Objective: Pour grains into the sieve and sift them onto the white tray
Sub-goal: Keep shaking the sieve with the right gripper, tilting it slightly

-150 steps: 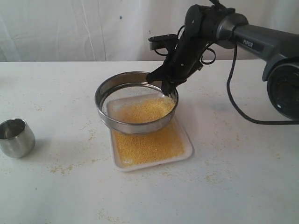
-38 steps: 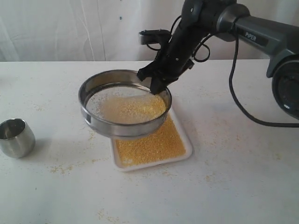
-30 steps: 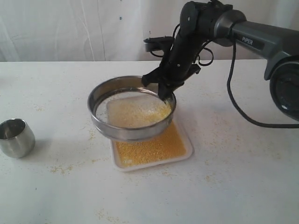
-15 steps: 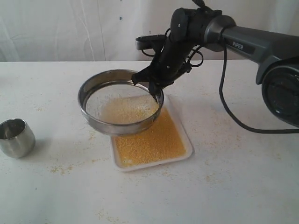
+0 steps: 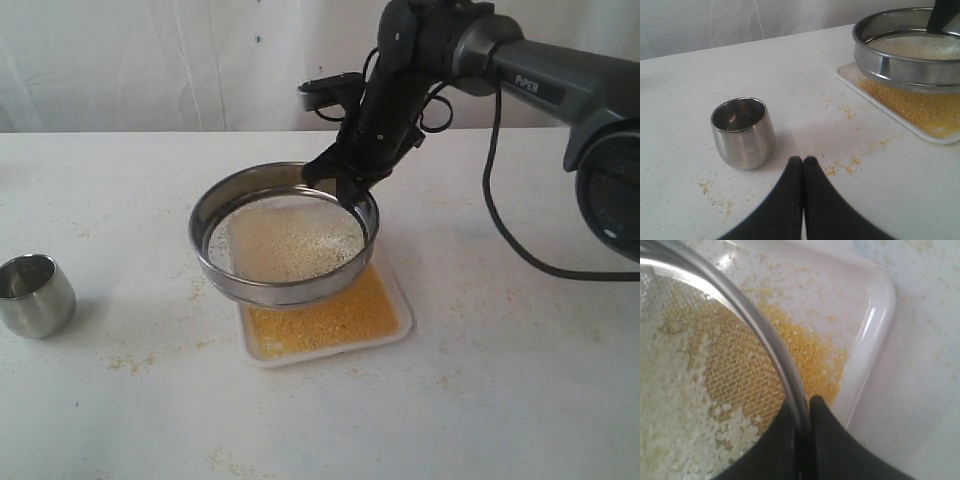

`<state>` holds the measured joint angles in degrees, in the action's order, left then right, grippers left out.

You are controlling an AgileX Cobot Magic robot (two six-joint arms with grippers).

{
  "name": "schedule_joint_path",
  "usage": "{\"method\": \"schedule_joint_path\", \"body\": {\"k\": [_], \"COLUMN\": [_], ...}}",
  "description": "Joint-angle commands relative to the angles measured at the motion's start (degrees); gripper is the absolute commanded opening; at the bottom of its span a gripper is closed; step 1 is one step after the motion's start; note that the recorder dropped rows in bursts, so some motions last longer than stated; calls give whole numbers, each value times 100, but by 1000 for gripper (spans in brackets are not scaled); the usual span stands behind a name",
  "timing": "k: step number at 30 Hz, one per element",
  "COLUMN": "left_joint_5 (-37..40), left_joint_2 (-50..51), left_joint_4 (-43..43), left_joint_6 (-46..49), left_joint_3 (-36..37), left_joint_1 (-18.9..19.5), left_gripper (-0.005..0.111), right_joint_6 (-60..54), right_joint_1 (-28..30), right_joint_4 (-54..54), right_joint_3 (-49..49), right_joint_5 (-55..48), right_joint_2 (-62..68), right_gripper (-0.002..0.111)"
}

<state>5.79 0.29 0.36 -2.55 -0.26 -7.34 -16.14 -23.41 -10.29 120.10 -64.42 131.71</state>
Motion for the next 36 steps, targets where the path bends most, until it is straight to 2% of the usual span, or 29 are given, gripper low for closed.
{"method": "schedule_joint_path", "body": {"k": [1,2,3,5,6,8,10,12,14,16,17,19,20,22,23,24,25,26,27,29,30,31,32,33,36], "left_joint_5": [-17,-17,-17,-17,-17,-17,-17,-17,-17,-17,-17,-17,-17,-17,-17,-17,-17,-17,-17,-17,-17,-17,-17,-17,-17], "left_joint_2": [-29,-29,-29,-29,-29,-29,-29,-29,-29,-29,-29,-29,-29,-29,-29,-29,-29,-29,-29,-29,-29,-29,-29,-29,-29], "left_joint_4": [-36,-36,-36,-36,-36,-36,-36,-36,-36,-36,-36,-36,-36,-36,-36,-36,-36,-36,-36,-36,-36,-36,-36,-36,-36], "left_joint_6": [-3,-3,-3,-13,-13,-13,-13,-13,-13,-13,-13,-13,-13,-13,-13,-13,-13,-13,-13,-13,-13,-13,1,1,1], "left_joint_3": [26,26,26,26,26,26,26,26,26,26,26,26,26,26,26,26,26,26,26,26,26,26,26,26,26], "left_joint_1": [1,1,1,1,1,1,1,1,1,1,1,1,1,1,1,1,1,1,1,1,1,1,1,1,1], "left_gripper": [0,0,0,0,0,0,0,0,0,0,0,0,0,0,0,0,0,0,0,0,0,0,0,0,0], "right_joint_6": [1060,1028,539,-316,-472,90,898,650,-146,-310,232,1180,632,-332,-590,42,641,1013,555,-686,-379,110,546,-8,-868], "right_joint_1": [61,61,49,-50,-68,-57,-18,-16,-40,-43,-43,-43,-54,-80,-80,-64,-54,-39,-51,-85,-54,10,94,129,138], "right_joint_4": [-197,-355,-477,-601,-505,-176,-77,-130,-135,264,595,733,285,-38,30,367,454,363,88,-337,-131,-37,-169,-465,-616], "right_joint_3": [74,74,21,-133,-158,-130,-126,-186,-248,-248,-248,-154,-170,-244,-244,-244,-210,-154,-169,-516,-532,-472,-406,-461,-535], "right_joint_5": [404,-295,-554,-554,-173,817,466,-554,-554,314,658,165,-554,-554,-141,677,668,-119,-554,-436,669,841,259,-528,-435], "right_joint_2": [-69,-83,-96,-96,-66,-14,-75,-135,-145,-88,-88,-127,-155,-144,-116,-78,-78,-135,-163,-259,-230,-230,-273,-319,-332], "right_gripper": [0,0,0,0,0,0,0,0,0,0,0,0,0,0,0,0,0,0,0,0,0,0,0,0,0]}}
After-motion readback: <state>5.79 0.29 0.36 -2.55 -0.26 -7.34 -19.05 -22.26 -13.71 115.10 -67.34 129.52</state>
